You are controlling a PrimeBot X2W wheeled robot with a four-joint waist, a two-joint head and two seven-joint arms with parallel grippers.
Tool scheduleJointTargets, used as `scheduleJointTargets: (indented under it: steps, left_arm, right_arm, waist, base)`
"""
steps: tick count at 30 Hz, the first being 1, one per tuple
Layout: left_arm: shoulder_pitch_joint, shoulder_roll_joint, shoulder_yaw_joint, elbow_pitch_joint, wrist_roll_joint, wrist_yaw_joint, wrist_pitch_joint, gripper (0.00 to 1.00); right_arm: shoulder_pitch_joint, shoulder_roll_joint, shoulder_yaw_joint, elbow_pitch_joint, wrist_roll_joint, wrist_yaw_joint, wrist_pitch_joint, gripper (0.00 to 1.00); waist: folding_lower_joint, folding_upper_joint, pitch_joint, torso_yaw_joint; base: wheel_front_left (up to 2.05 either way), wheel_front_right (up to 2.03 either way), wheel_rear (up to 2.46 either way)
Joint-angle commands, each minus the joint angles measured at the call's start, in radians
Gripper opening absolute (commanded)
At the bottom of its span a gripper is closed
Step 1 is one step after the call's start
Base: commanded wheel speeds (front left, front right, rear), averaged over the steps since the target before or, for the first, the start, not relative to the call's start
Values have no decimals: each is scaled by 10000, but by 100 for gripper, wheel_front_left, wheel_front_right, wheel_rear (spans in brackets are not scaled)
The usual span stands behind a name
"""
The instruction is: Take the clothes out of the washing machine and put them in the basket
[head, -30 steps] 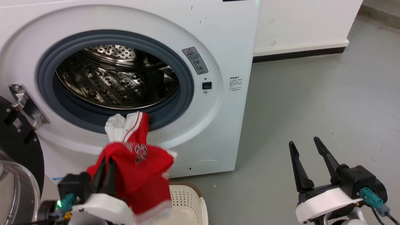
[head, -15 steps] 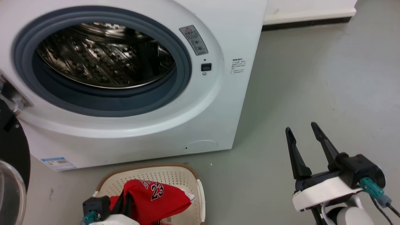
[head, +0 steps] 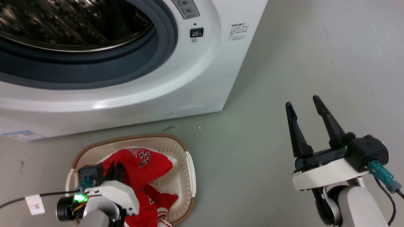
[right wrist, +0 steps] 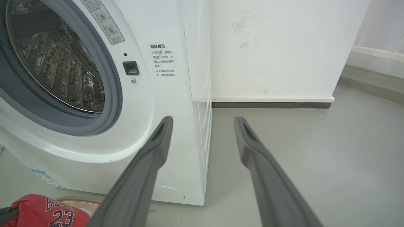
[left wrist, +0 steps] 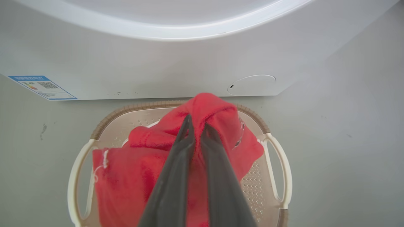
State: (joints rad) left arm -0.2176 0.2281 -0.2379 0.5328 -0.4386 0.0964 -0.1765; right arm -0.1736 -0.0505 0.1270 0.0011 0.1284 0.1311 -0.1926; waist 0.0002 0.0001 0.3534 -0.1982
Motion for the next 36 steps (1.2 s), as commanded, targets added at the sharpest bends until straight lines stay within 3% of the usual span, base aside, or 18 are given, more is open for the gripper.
scheduleJointTargets:
  steps: [1, 15, 29, 35, 36]
  left_arm:
    - [-559, 0, 51, 389, 45, -75, -203, 0]
    - [-3482, 299, -25, 3983, 383, -615, -795, 0]
    - [-4145, 171, 81, 6686, 92, -779, -790, 0]
    - [-4178, -30, 64, 7188, -57, -965, -701, 0]
    - [-4158, -82, 39, 7228, -66, -996, -708, 14]
  right_arm:
    - [-315, 4, 11, -37, 27, -6, -103, 100]
    - [-1465, 7, 378, 373, 397, -6, -558, 100]
    - [-2010, 6, 697, 691, 742, -6, -735, 100]
    - [-1938, 6, 624, 679, 669, -6, -741, 100]
    - [-1899, 6, 611, 708, 634, -6, -742, 100]
  waist:
    - [-2, -1, 827, -215]
    - [-2, -1, 2800, -702]
    - [-2, -1, 3485, -1161]
    - [-2, -1, 3310, -1068]
    - [-2, -1, 3198, -1019]
  base:
    - [0, 0, 0]
    - [0, 0, 0]
    - [0, 0, 0]
    - [0, 0, 0]
    - [0, 0, 0]
